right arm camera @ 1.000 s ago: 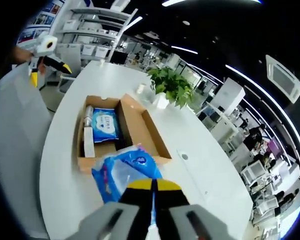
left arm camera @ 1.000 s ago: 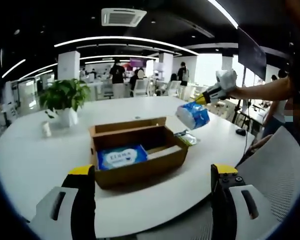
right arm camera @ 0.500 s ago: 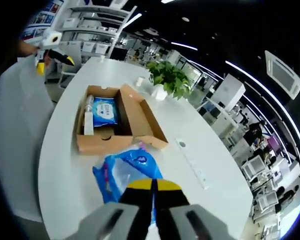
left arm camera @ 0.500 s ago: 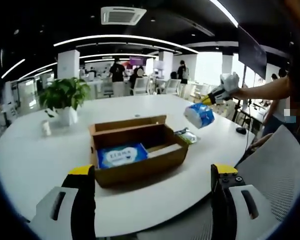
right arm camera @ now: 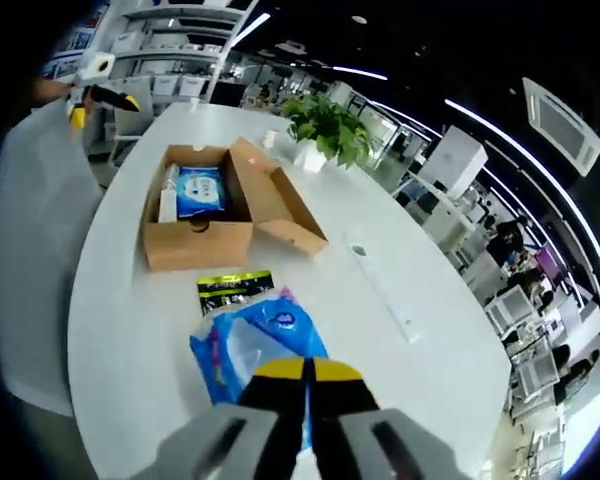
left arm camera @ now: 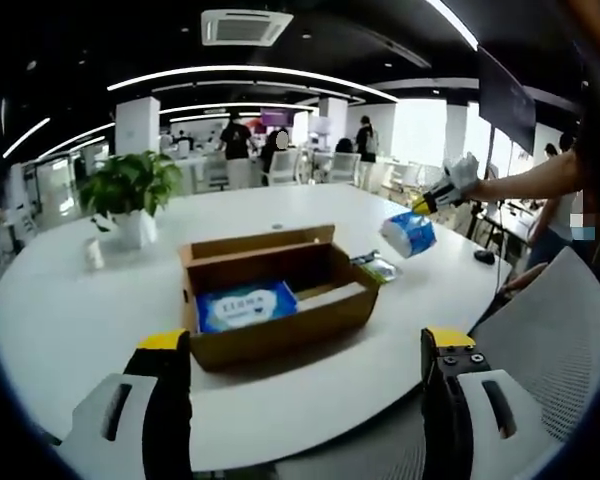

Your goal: Operate the shoe box by opening the lid, removing the specified soft item, and placing it in the target area until the item is outside and the box remains undamaged.

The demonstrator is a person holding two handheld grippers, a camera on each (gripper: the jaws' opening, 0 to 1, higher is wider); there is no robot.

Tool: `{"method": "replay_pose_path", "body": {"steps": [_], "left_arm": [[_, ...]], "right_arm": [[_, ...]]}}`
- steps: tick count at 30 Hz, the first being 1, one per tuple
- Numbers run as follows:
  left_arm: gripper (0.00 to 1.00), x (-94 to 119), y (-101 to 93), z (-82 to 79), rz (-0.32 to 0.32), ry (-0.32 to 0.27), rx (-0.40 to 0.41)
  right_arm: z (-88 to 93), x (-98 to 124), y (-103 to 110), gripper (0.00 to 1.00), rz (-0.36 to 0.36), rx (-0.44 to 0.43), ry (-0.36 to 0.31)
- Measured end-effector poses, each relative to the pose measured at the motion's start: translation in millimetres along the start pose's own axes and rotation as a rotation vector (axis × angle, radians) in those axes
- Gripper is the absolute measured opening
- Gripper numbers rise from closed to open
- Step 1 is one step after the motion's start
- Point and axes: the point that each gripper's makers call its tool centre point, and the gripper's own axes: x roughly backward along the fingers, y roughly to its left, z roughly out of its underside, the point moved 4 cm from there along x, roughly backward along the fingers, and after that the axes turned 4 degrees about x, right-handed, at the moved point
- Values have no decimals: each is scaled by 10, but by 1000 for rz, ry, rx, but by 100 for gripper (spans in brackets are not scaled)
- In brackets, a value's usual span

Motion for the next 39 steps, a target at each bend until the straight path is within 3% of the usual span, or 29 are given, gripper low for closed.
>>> {"method": "replay_pose_path", "body": {"steps": [14, 31, 39], "left_arm": [[99, -23, 3, 21, -2, 25, 7], [98, -35, 30, 48, -18, 57, 0], [98, -41, 36, 71, -19, 76, -3]], "right_arm": [[361, -19, -125, 0, -24, -4, 45], [879, -143, -214, 0, -101, 9, 116], [1015, -196, -224, 0, -112, 7, 137]]}}
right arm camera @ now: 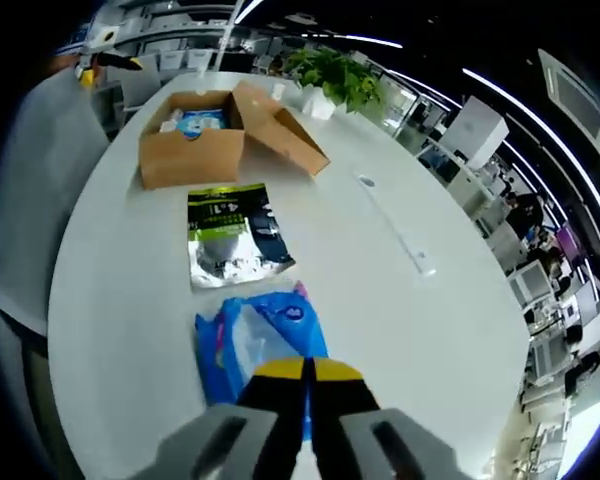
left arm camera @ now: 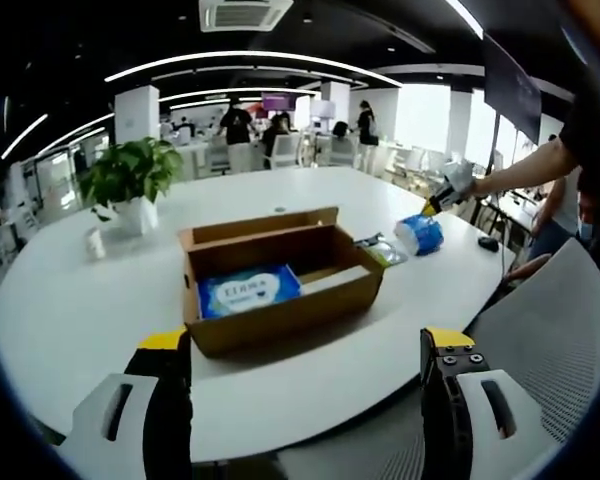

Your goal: Operate the shoe box by opening the lid, removing the specified soft item, and placing it in the target area until the item is outside and the box remains undamaged.

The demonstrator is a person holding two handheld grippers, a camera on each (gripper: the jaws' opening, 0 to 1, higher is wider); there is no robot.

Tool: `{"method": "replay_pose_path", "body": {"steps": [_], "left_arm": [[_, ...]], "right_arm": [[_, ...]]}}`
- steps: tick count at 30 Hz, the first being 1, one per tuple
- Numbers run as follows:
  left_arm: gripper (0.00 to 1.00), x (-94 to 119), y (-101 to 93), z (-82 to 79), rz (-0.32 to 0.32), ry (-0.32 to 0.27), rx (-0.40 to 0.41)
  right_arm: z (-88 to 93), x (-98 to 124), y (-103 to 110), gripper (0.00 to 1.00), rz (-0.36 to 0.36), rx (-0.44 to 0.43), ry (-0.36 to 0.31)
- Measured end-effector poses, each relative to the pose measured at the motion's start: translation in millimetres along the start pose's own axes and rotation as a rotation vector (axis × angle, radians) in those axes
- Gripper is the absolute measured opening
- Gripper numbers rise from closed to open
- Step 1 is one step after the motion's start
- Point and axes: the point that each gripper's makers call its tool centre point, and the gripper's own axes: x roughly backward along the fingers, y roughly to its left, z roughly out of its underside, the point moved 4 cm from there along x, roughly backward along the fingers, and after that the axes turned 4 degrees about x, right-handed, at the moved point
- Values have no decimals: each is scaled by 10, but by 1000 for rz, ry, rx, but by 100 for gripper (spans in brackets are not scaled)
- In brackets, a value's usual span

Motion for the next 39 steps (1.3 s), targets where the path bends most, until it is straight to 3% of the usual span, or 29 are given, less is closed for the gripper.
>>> {"method": "replay_pose_path", "body": {"steps": [16, 39], "left_arm": [[98, -1, 32, 34, -12, 18, 5], [97, -17, 20, 26, -2, 14, 6]], "right_arm": [[50, -156, -92, 0, 1, -2, 7], [48, -149, -154, 0, 37, -34, 41]]}}
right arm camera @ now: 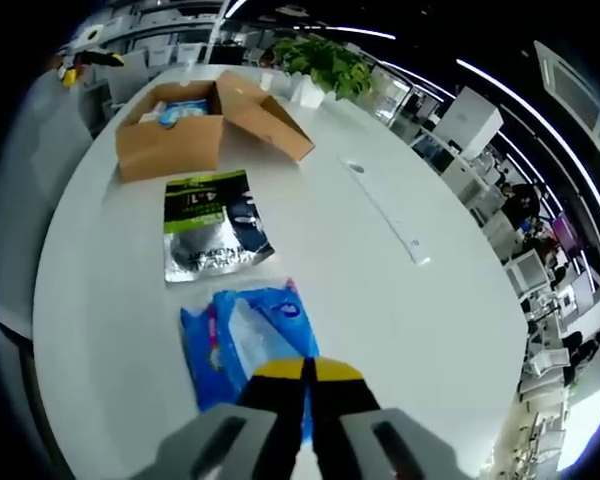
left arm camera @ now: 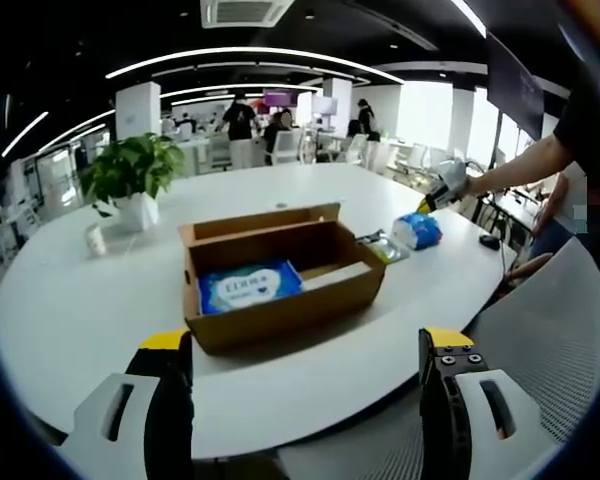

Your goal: Operate the shoe box by opening the lid, removing the specified soft item, and placing it in the target area until the item is outside and the box remains undamaged.

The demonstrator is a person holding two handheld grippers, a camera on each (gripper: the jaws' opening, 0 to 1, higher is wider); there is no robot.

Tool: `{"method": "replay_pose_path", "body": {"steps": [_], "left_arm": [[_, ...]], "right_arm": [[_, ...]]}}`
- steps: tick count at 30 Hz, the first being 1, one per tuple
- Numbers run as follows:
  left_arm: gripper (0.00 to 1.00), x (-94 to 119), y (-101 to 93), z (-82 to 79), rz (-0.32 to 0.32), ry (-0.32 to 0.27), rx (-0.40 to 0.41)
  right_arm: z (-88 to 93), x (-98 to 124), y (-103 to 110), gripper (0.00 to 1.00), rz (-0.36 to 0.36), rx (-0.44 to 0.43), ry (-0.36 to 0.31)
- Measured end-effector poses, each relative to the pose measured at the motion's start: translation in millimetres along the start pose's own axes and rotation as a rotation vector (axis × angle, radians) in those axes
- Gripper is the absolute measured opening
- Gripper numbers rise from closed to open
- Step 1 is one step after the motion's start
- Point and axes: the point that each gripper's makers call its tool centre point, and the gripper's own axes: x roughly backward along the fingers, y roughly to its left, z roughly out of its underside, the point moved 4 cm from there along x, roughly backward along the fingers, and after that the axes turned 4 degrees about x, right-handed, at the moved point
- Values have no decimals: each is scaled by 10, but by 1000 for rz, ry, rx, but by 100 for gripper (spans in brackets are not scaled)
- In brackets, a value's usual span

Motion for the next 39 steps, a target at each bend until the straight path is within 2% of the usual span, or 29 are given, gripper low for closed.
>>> {"method": "replay_pose_path", "body": {"steps": [13, 30, 39], "left_arm": [[96, -1, -12, 10, 7, 4, -2], [97, 11, -6, -6, -1, -11, 9], [97, 22, 4, -24, -8, -21, 15]], "right_arm": [[-69, 0, 47, 0, -8, 5, -4], [-42, 44, 43, 0, 3, -15, 15], [-70, 170, 40, 6, 34, -56, 32]]}}
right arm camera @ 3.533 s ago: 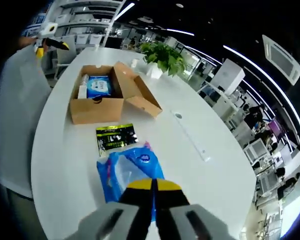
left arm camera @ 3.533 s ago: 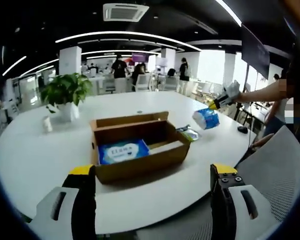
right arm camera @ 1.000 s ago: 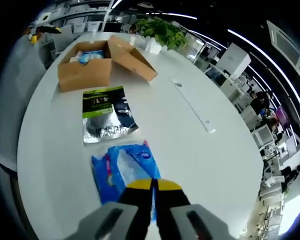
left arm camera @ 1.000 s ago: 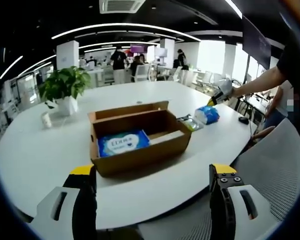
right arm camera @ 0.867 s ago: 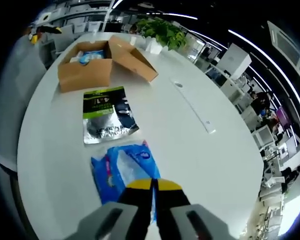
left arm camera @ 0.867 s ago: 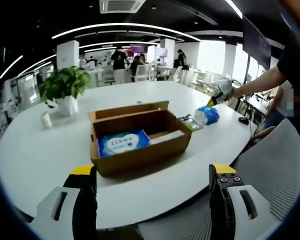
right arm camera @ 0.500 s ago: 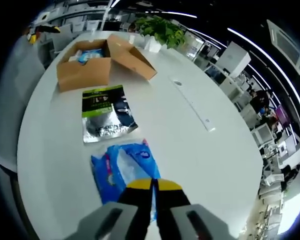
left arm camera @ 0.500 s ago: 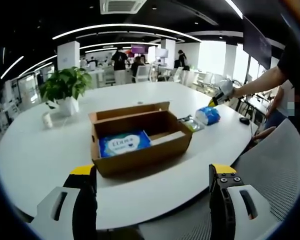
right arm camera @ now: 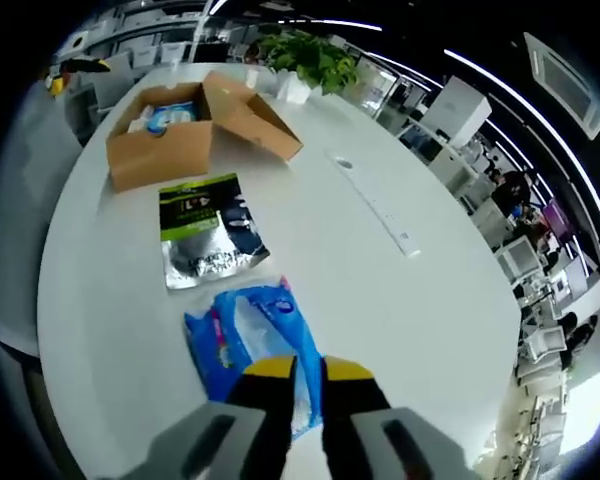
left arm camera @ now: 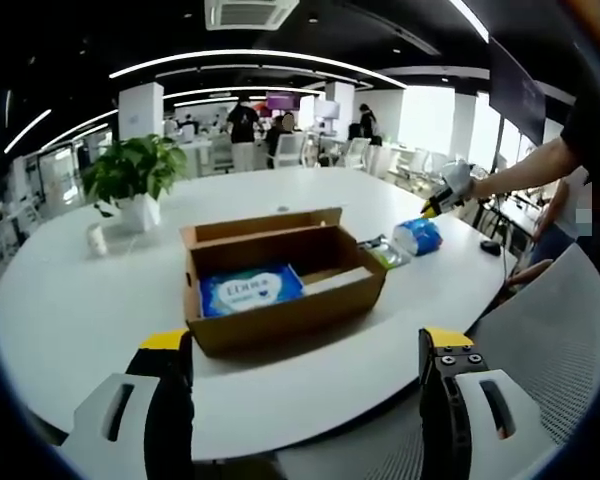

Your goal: Operate the shoe box by opening the lid, removing the specified soft item, and placing it in the target area until the item is outside and the box remains undamaged.

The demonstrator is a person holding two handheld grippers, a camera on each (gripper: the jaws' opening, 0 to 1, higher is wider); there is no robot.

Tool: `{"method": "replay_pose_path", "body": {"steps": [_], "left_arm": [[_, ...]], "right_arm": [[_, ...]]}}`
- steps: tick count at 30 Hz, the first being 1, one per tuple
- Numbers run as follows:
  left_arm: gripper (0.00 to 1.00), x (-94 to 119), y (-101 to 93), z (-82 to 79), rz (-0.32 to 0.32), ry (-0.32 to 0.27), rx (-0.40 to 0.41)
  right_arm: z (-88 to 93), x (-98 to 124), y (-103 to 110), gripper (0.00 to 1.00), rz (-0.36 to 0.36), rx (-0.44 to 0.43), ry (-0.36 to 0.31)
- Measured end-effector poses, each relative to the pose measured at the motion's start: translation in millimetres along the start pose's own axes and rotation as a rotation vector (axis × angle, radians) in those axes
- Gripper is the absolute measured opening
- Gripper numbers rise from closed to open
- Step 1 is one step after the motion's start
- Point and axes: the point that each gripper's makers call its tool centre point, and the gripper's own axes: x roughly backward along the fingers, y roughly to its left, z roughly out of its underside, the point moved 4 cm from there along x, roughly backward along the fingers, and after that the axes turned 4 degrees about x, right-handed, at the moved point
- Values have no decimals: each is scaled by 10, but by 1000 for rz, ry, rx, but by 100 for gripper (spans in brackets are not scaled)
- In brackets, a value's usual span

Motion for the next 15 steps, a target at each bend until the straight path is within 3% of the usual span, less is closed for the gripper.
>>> {"method": "replay_pose_path", "body": {"steps": [8, 15], "left_arm": [[96, 14, 4, -49, -3, -24, 28], [91, -22, 58, -107, -3, -24, 50]], "right_arm": [[-116, 106, 86, 18, 21, -132, -5], [-313, 216, 221, 25, 22, -262, -47]]}}
